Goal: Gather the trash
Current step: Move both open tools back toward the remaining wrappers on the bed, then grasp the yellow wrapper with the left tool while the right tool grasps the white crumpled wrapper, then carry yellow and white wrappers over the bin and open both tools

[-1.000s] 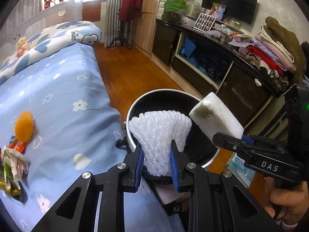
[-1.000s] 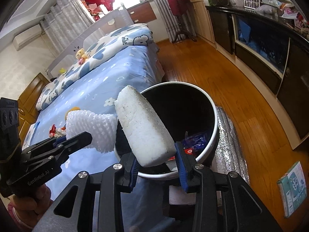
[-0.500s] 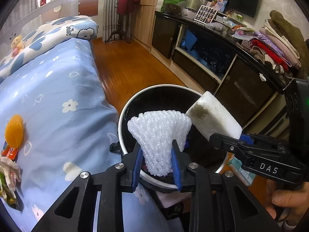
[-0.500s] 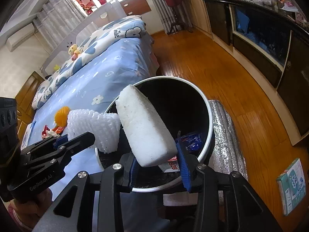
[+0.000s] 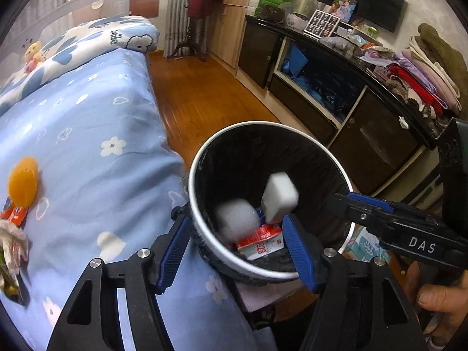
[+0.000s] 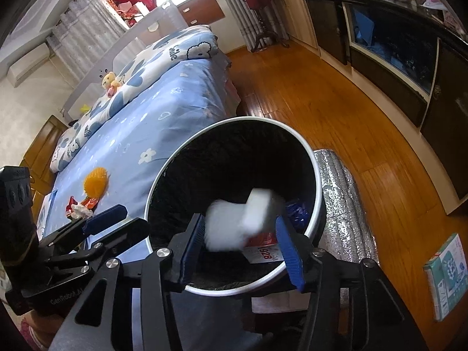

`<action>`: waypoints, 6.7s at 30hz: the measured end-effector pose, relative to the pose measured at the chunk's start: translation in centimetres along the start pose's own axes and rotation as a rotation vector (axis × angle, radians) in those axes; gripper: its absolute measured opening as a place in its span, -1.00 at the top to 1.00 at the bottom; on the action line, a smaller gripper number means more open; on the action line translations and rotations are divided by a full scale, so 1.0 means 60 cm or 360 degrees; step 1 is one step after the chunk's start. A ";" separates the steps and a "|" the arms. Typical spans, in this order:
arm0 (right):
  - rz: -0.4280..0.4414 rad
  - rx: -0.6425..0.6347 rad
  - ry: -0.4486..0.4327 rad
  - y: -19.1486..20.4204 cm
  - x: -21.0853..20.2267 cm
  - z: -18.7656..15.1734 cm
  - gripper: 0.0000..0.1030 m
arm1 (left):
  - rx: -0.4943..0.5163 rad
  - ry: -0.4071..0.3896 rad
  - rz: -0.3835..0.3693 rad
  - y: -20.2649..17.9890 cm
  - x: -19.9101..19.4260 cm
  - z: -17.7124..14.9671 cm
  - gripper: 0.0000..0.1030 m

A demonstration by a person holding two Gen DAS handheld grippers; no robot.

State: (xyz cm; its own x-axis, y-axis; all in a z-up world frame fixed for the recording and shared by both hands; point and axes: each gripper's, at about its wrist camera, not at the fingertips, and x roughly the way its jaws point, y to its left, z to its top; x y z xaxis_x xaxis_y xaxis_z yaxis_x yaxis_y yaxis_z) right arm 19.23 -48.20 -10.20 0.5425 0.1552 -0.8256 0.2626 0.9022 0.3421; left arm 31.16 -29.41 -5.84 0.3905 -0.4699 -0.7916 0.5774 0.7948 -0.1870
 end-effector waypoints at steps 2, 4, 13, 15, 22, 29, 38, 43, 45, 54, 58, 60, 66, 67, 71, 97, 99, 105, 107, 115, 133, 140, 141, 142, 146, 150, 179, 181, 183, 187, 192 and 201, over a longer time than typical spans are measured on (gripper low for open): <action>0.0007 0.0006 -0.0014 0.002 -0.004 -0.004 -0.04 | -0.0018 -0.0015 0.0009 0.004 -0.009 -0.010 -0.26; 0.0019 0.0005 -0.0030 0.007 -0.008 -0.008 -0.15 | -0.0038 -0.0024 0.0017 0.013 -0.018 -0.025 -0.26; 0.0069 -0.0091 -0.0161 0.073 -0.035 -0.043 -0.48 | -0.0169 -0.0039 0.0077 0.065 -0.069 -0.097 -0.26; 0.0084 -0.0116 -0.0179 0.085 -0.038 -0.050 -0.52 | -0.0199 -0.0053 0.0095 0.077 -0.086 -0.115 -0.26; 0.0138 -0.0188 -0.0180 0.149 -0.026 -0.079 -0.55 | -0.0286 -0.0084 0.0156 0.123 -0.143 -0.175 -0.26; 0.0199 -0.0289 -0.0131 0.217 -0.005 -0.104 -0.56 | -0.0366 -0.0095 0.0229 0.167 -0.199 -0.229 -0.26; 0.0275 -0.0426 -0.0052 0.299 0.036 -0.136 -0.56 | -0.0519 -0.0131 0.0364 0.223 -0.267 -0.283 -0.26; 0.0316 -0.0488 0.0016 0.340 0.063 -0.152 -0.56 | -0.0597 -0.0154 0.0445 0.250 -0.297 -0.306 -0.26; 0.0332 -0.0511 0.0032 0.357 0.073 -0.157 -0.56 | -0.0627 -0.0156 0.0473 0.260 -0.306 -0.316 -0.26; 0.0362 -0.0618 0.0046 0.413 0.112 -0.159 -0.55 | -0.0759 -0.0162 0.0552 0.330 -0.321 -0.329 -0.26; 0.0371 -0.0636 0.0062 0.433 0.137 -0.157 -0.55 | -0.0783 -0.0156 0.0579 0.355 -0.314 -0.324 -0.26; 0.0377 -0.0652 0.0070 0.442 0.147 -0.156 -0.55 | -0.0784 -0.0149 0.0594 0.369 -0.305 -0.317 -0.26; 0.0382 -0.0701 0.0070 0.464 0.175 -0.147 -0.55 | -0.0782 -0.0132 0.0597 0.420 -0.272 -0.295 -0.26; 0.0384 -0.0702 0.0075 0.467 0.181 -0.144 -0.55 | -0.0785 -0.0131 0.0597 0.429 -0.267 -0.290 -0.26; 0.0389 -0.0692 0.0084 0.477 0.201 -0.129 -0.55 | -0.0789 -0.0139 0.0601 0.454 -0.252 -0.272 -0.27; 0.0505 -0.0615 0.0155 0.515 0.285 -0.077 0.57 | -0.0830 -0.0182 0.0604 0.527 -0.172 -0.225 0.17; 0.0514 -0.0604 0.0143 0.509 0.271 -0.078 0.59 | -0.0852 -0.0198 0.0595 0.523 -0.182 -0.231 0.22; 0.0531 -0.0563 0.0106 0.484 0.226 -0.086 0.60 | -0.0851 -0.0229 0.0603 0.490 -0.219 -0.247 0.33; 0.0535 -0.0554 0.0095 0.474 0.211 -0.090 0.60 | -0.0839 -0.0245 0.0602 0.473 -0.232 -0.253 0.34; 0.0526 -0.0526 0.0062 0.432 0.158 -0.106 0.60 | -0.0752 -0.0257 0.0520 0.395 -0.270 -0.263 0.34; 0.0430 -0.0399 -0.0058 0.312 0.055 -0.120 0.60 | -0.0442 -0.0233 0.0303 0.235 -0.263 -0.218 0.34; 0.0371 -0.0335 -0.0118 0.260 0.022 -0.114 0.60 | -0.0355 -0.0228 0.0264 0.193 -0.246 -0.194 0.34; 0.0364 -0.0327 -0.0125 0.256 0.019 -0.113 0.60 | -0.0345 -0.0227 0.0255 0.187 -0.244 -0.190 0.34; 0.0357 -0.0316 -0.0133 0.249 0.014 -0.112 0.60 | -0.0337 -0.0228 0.0249 0.184 -0.241 -0.188 0.34; 0.0327 -0.0285 -0.0174 0.222 -0.006 -0.105 0.60 | -0.0287 -0.0225 0.0228 0.159 -0.229 -0.174 0.34; 0.0290 -0.0251 -0.0206 0.195 -0.021 -0.103 0.60 | -0.0239 -0.0222 0.0198 0.133 -0.215 -0.156 0.34; 0.0129 -0.0075 -0.0313 0.062 -0.068 -0.052 0.60 | -0.0030 -0.0170 0.0073 0.040 -0.102 -0.056 0.33; 0.0123 -0.0065 -0.0313 0.060 -0.068 -0.050 0.60 | -0.0023 -0.0169 0.0069 0.034 -0.095 -0.051 0.33; 0.0114 -0.0061 -0.0314 0.057 -0.068 -0.048 0.60 | -0.0016 -0.0169 0.0063 0.032 -0.091 -0.048 0.33; 0.0095 -0.0056 -0.0313 0.049 -0.068 -0.038 0.60 | 0.0002 -0.0173 0.0055 0.026 -0.085 -0.039 0.33; 0.0080 -0.0054 -0.0307 0.045 -0.064 -0.031 0.60 | 0.0012 -0.0167 0.0051 0.022 -0.072 -0.031 0.33; 0.0059 -0.0034 -0.0288 0.033 -0.057 -0.022 0.60 | 0.0019 -0.0151 0.0047 0.011 -0.058 -0.024 0.33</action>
State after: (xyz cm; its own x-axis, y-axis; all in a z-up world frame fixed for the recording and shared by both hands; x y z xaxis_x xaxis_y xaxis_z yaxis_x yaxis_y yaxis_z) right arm 16.85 -46.39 -7.29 0.6869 0.1154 -0.7176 0.2238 0.9058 0.3598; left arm 29.16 -26.67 -4.03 0.4733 -0.4808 -0.7381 0.5728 0.8045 -0.1568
